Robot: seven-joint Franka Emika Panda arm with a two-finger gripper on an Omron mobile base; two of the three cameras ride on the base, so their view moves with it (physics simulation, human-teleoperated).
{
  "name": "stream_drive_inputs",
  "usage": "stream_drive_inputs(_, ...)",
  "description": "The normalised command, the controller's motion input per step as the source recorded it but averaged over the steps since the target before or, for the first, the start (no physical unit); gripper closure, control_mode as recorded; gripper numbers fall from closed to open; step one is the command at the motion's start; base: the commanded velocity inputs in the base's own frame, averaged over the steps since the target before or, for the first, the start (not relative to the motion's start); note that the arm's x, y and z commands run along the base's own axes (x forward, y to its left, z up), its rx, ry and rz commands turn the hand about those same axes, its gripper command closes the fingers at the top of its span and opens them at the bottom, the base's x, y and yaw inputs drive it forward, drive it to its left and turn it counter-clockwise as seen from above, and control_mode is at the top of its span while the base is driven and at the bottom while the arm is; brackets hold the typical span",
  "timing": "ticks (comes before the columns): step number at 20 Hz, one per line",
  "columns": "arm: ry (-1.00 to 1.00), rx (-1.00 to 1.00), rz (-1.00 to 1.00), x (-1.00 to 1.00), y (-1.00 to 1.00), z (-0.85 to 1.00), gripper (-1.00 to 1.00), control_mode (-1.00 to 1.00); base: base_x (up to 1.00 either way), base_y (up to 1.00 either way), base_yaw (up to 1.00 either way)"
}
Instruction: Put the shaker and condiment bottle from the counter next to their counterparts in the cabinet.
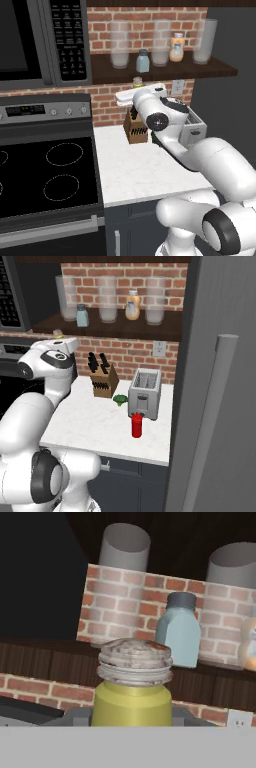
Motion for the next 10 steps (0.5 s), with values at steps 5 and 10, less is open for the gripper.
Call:
stream_drive_inputs(5, 0.00, 0.00, 0.00, 0.00, 0.00, 0.20, 1.00, -1.00, 0.00, 0.00, 0.00)
stream_drive_inputs(10, 0.00, 0.00, 0.00, 0.00, 0.00, 0.17, 1.00, -1.00, 0.00, 0.00, 0.00)
